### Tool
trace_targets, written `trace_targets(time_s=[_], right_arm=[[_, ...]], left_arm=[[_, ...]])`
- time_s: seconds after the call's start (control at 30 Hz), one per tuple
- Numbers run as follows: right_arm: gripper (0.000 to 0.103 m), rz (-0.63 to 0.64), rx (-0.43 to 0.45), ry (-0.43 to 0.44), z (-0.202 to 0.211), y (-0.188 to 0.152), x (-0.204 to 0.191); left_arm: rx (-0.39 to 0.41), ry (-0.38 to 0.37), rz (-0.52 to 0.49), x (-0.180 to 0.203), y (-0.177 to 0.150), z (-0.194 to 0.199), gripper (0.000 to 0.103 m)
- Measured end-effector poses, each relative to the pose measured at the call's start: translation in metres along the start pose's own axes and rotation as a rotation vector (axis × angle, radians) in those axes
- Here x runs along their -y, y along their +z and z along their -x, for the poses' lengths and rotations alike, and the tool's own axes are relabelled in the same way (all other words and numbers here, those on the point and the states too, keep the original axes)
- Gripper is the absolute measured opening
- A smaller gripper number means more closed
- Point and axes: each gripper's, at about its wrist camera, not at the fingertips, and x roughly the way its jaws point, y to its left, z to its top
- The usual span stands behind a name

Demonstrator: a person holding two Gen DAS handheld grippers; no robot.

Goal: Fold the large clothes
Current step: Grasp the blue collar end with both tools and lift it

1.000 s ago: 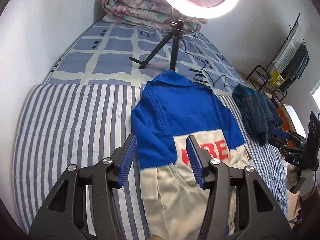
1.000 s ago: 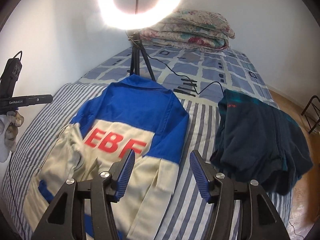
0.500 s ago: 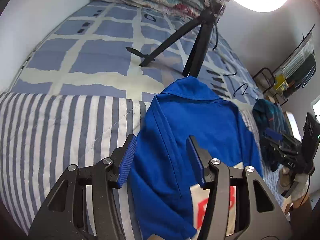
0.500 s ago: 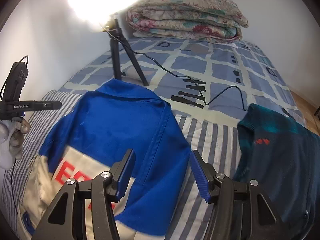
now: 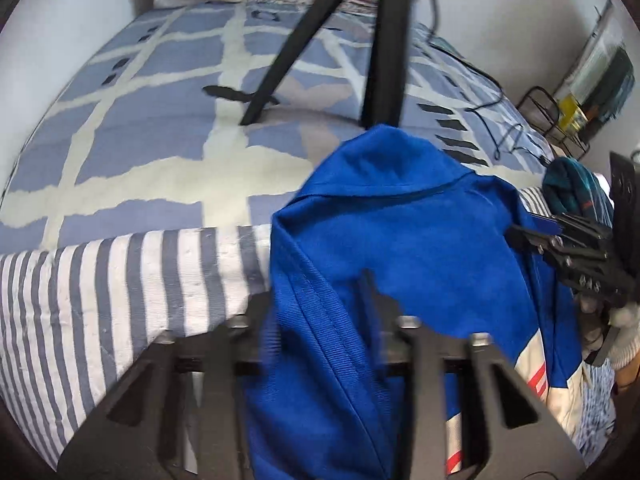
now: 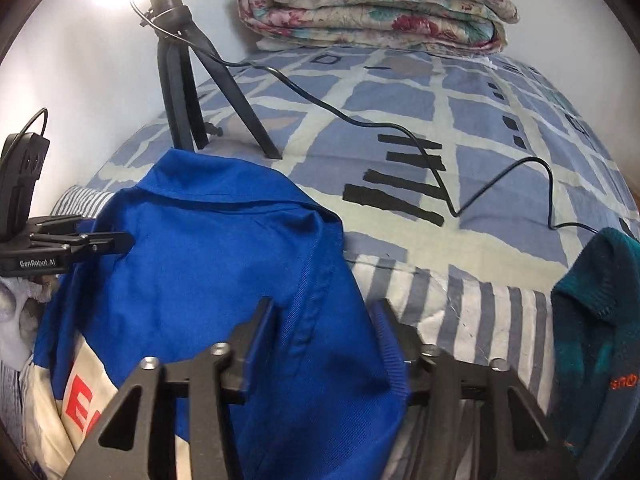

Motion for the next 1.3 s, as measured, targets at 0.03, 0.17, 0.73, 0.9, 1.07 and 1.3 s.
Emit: trace_targets(time_s=[0.03,0.17,0.73,0.9,1.07,1.3], right_arm=[[0.025,0.001,0.004,-0.003,0.0,0.001,-0.002],[0.003,0.053,0.019,-0.072,0.004,0.002,-0.015],[0.001,0.049,0.195,-0.098,0.124,-0.007,-0.052],[0.001,0.065,0.232,-0.09,0.177,-0.029,-0.072],[0.001,0.061,0.269,-0.078,0.242,-0.063,-0.099],[0.001,0.074,0.271,-0.079,0.305,-0.124,-0.134]], left_arm=[[0.011,0.021,-0.016,0.004,0.0,0.0,0.015],[0.065,0.081,-0.057,0.017,-0.003,0.011,0.006],[0.216,0.011,-0.097,0.064,-0.036,0.139,0.001],[0.256,-0.011,-0.117,0.09,-0.067,0.189,0.0],[0.276,-0.014,-0.142,0.117,-0.112,0.247,0.0],[0.278,-0.028,-0.151,0.148,-0.184,0.297,0.0]])
